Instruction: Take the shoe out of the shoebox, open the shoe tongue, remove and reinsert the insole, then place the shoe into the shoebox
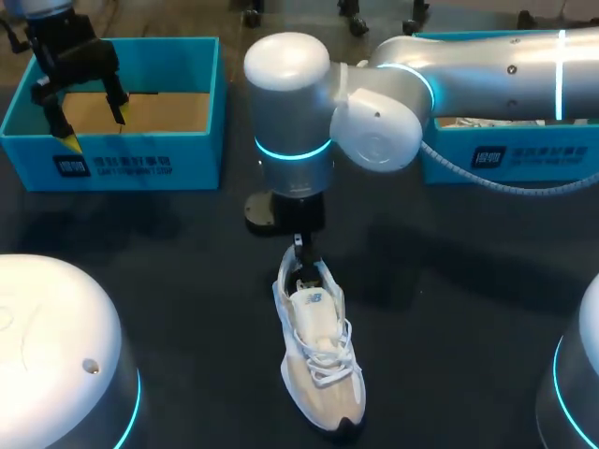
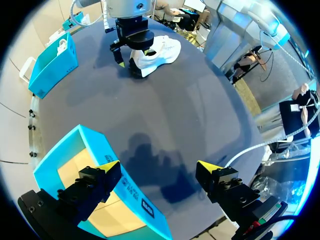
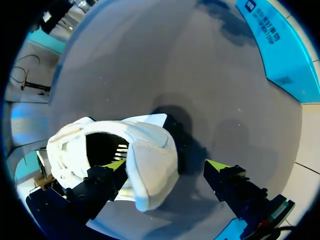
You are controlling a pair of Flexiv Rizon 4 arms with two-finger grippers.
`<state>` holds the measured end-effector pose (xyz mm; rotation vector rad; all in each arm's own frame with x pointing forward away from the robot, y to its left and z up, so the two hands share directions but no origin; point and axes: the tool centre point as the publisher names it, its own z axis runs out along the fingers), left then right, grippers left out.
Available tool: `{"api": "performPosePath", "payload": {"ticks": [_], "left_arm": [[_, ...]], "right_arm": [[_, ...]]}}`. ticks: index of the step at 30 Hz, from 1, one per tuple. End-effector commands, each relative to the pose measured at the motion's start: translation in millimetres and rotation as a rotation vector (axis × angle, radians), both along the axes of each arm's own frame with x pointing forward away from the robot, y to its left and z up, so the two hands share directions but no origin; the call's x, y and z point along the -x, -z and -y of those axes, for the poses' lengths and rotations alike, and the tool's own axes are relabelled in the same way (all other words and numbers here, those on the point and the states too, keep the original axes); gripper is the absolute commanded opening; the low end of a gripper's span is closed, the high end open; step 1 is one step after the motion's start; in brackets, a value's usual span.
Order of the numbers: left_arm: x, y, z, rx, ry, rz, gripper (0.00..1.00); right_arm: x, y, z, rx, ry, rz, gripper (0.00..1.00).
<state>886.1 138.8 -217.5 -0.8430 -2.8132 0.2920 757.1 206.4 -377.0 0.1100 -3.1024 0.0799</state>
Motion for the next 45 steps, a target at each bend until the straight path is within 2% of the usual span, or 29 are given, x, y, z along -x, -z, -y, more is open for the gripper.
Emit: {"api": "performPosePath", "payload": {"ticks": [1,11,12,13,14,15,16,17,28,35,41,45], "left_arm": [[0.1,0,0,-0.002,0.001,0.001,1.00],[0.1,0,0,-0.002,0.001,0.001,1.00],[0.1,0,0,-0.002,0.001,0.001,1.00],[0.1,0,0,-0.002,0.001,0.001,1.00],[0.1,0,0,-0.002,0.001,0.001,1.00],[0.1,0,0,-0.002,0.001,0.001,1.00],[0.1,0,0,-0.002,0.001,0.001,1.00],[0.1,0,0,-0.002,0.001,0.001,1.00],[0.1,0,0,-0.002,0.001,0.001,1.00],[0.1,0,0,-0.002,0.001,0.001,1.00],[0.1,0,0,-0.002,0.001,0.001,1.00],[0.1,0,0,-0.002,0.001,0.001,1.00]], "right_arm": [[-0.7,7,-7,0.006,-0.004,-0.005,1.00],[-4.4,12,-12,-0.007,-0.039,0.010,1.00],[-5.3,12,-12,-0.015,-0.039,0.011,0.82],[-5.5,12,-12,-0.017,-0.032,0.013,0.74],[-5.8,12,-12,-0.020,-0.029,0.016,0.49],[-5.9,13,-11,-0.024,-0.022,0.020,0.30],[-6.2,13,-10,-0.025,-0.017,0.018,0.11],[-6.5,14,-9,-0.028,-0.015,0.015,0.00],[-6.1,8,-11,-0.023,0.005,0.012,0.00],[-13.9,-1,-5,-0.015,0.020,0.020,0.00],[-29.2,-36,22,0.019,0.031,0.051,0.00],[-40.1,-68,41,0.051,0.030,0.093,0.00]]}}
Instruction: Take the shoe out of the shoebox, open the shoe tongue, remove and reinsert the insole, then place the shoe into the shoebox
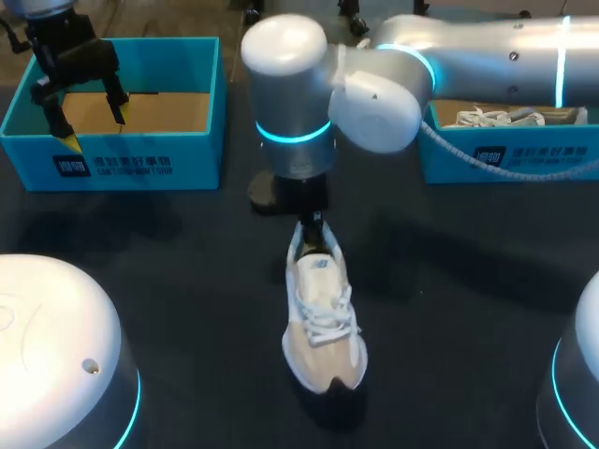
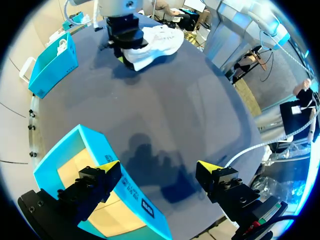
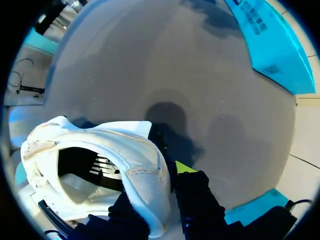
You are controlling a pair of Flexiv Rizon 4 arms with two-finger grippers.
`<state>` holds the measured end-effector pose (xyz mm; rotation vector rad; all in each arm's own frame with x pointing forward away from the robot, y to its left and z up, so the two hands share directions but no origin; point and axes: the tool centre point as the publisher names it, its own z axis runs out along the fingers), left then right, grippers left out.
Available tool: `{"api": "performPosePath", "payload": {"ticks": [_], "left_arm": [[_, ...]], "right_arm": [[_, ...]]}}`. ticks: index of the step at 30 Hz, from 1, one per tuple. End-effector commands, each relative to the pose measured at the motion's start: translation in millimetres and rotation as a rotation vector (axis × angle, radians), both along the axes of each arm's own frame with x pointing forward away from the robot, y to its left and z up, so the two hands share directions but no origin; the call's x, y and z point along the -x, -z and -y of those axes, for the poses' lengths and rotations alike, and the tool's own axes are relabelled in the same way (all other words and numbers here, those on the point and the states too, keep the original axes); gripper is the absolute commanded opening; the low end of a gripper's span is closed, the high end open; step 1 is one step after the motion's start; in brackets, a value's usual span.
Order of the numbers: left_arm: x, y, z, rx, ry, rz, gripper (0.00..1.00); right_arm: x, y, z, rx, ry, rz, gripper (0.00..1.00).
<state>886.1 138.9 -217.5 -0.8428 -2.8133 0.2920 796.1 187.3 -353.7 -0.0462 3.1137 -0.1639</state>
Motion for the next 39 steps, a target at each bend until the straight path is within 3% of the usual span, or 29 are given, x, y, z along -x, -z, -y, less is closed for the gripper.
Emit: {"api": "performPosePath", "payload": {"ticks": [1,4,18,21,23,29,34,35,36,39], "left_arm": [[0.1,0,0,-0.002,0.001,0.001,1.00],[0.1,0,0,-0.002,0.001,0.001,1.00],[0.1,0,0,-0.002,0.001,0.001,1.00],[0.1,0,0,-0.002,0.001,0.001,1.00],[0.1,0,0,-0.002,0.001,0.001,1.00],[0.1,0,0,-0.002,0.001,0.001,1.00],[0.1,0,0,-0.002,0.001,0.001,1.00],[0.1,0,0,-0.002,0.001,0.001,1.00],[0.1,0,0,-0.002,0.001,0.001,1.00],[0.1,0,0,-0.002,0.001,0.001,1.00]], "right_arm": [[-4.8,-54,25,0.007,-0.007,0.042,0.00],[-13.2,-75,34,0.011,-0.002,0.062,0.00],[-13.2,-75,34,0.011,-0.002,0.062,0.00],[1.7,-63,24,-0.084,0.104,0.071,0.00],[-1.7,-74,29,-0.082,0.135,0.111,0.00],[-42.1,-131,58,0.037,0.084,0.198,0.00],[-74.6,-177,86,0.126,-0.045,0.215,0.00],[-74.6,-177,86,0.126,-0.045,0.215,0.00],[-85.8,-193,100,0.124,-0.070,0.223,0.00],[-99.6,-217,119,0.118,-0.079,0.251,0.00]]}}
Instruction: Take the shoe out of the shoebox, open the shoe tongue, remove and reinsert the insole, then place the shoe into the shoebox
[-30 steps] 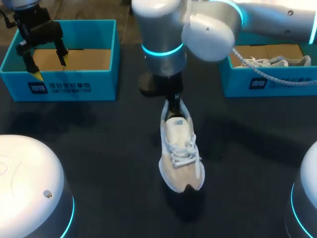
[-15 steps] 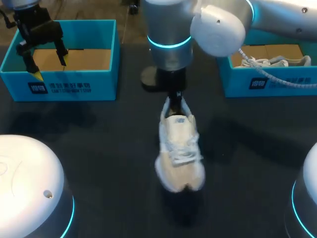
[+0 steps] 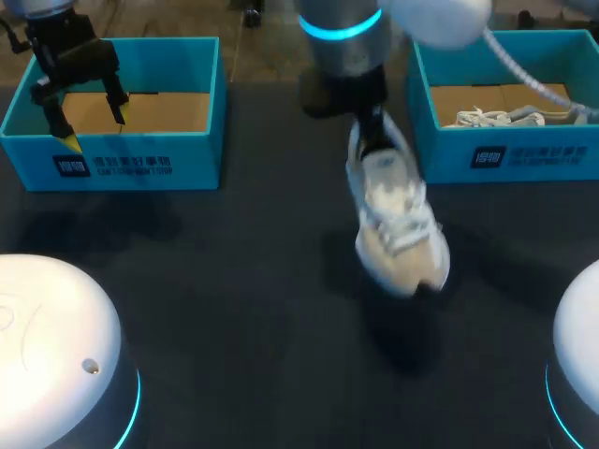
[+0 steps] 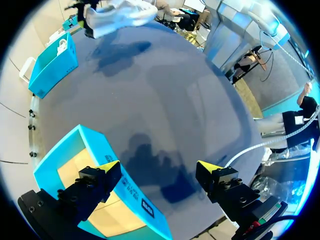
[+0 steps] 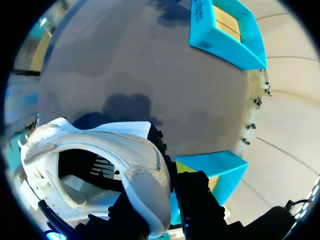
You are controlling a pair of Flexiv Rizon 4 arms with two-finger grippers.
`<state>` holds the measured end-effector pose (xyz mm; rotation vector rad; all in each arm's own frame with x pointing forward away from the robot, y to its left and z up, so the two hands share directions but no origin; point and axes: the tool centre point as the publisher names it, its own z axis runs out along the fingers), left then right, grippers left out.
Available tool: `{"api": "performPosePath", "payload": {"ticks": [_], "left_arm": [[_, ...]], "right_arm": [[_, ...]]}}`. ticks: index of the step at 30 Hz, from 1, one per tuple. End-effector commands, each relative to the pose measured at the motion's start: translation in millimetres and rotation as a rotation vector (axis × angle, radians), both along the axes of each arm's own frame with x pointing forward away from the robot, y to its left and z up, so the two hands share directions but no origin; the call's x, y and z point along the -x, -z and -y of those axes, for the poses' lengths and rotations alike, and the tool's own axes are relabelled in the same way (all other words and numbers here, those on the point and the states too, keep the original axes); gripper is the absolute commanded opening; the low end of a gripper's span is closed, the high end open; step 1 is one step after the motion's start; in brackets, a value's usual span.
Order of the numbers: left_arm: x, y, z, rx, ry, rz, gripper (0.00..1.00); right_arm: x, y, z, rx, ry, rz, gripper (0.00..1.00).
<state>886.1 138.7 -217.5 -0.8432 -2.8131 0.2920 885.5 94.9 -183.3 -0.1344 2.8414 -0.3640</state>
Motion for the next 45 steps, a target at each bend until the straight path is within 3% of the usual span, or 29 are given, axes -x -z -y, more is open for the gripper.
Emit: {"api": "performPosePath", "payload": {"ticks": [1,3,20,22,29,34,40,45], "left_arm": [[0.1,0,-1,-0.002,0.001,0.001,1.00],[0.1,0,-1,-0.002,0.001,0.001,1.00],[0.1,0,-1,-0.002,0.001,0.001,1.00],[0.1,0,-1,-0.002,0.001,0.001,1.00],[0.1,0,-1,-0.002,0.001,0.001,1.00],[0.1,0,-1,-0.002,0.001,0.001,1.00],[0.1,0,-1,-0.002,0.001,0.001,1.00],[0.1,0,-1,-0.002,0.001,0.001,1.00]], "right_arm": [[-15.0,-53,33,-0.046,-0.012,-0.001,0.00],[-25.4,-63,42,-0.075,-0.008,-0.020,0.00],[-25.4,-63,42,-0.075,-0.008,-0.020,0.00],[-35.6,-68,51,-0.061,-0.018,-0.004,0.00],[-76.4,-93,116,0.001,-0.024,-0.039,0.00],[-111.2,-108,178,0.029,-0.066,-0.033,0.00],[-152.4,-94,250,0.002,-0.100,-0.035,0.00],[-178.6,-80,292,-0.024,-0.096,-0.029,0.00]]}}
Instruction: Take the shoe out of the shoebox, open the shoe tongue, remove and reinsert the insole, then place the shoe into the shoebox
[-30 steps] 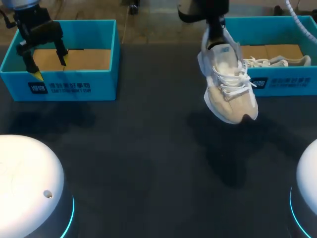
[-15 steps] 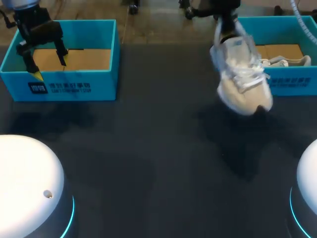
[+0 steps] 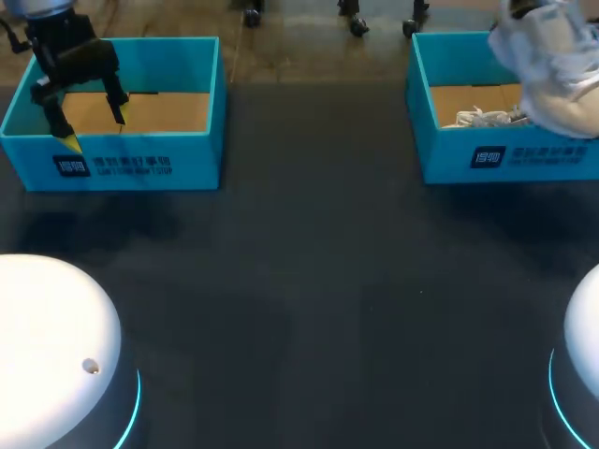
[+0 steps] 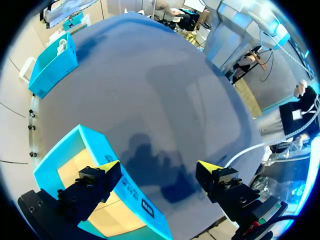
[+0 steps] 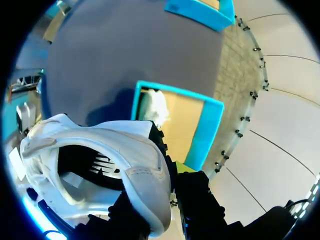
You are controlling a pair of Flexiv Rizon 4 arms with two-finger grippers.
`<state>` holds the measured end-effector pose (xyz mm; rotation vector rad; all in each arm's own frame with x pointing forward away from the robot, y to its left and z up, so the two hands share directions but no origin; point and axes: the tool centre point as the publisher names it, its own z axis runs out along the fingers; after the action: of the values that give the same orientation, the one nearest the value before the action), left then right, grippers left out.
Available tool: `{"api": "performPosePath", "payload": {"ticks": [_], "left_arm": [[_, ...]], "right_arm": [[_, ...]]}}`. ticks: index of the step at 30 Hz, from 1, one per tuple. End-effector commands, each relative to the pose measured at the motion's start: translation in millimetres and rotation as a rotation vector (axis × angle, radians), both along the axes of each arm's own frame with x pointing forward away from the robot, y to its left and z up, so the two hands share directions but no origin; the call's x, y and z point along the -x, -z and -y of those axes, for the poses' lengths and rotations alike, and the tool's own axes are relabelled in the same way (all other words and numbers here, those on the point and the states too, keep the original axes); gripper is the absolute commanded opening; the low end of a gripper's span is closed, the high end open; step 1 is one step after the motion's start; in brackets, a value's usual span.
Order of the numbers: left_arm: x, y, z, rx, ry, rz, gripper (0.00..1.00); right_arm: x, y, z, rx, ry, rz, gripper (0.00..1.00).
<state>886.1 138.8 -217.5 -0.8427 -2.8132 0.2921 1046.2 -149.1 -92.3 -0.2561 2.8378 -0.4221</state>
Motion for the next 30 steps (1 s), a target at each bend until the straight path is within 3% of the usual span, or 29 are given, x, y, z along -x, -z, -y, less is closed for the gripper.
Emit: {"api": "performPosePath", "payload": {"ticks": [1,8,11,14,16,22,30], "left_arm": [[0.2,0,0,-0.002,0.001,0.001,1.00],[0.2,0,0,-0.002,0.001,0.001,1.00],[0.2,0,0,-0.002,0.001,0.001,1.00],[0.2,0,0,-0.002,0.001,0.001,1.00],[0.2,0,0,-0.002,0.001,0.001,1.00],[0.2,0,0,-0.002,0.001,0.001,1.00],[0.2,0,0,-0.002,0.001,0.001,1.00]], "right_arm": [[-20.7,13,52,-0.089,-0.014,-0.013,0.00],[-38.2,33,77,-0.092,-0.012,-0.025,0.00],[-45.6,40,90,-0.105,0.079,-0.034,0.00],[-52.9,50,105,-0.155,0.197,-0.048,0.00],[-56.4,54,116,-0.156,0.332,-0.066,0.00],[-53.6,53,138,-0.305,0.740,-0.099,0.00],[-53.6,53,138,-0.305,0.740,-0.099,0.00]]}}
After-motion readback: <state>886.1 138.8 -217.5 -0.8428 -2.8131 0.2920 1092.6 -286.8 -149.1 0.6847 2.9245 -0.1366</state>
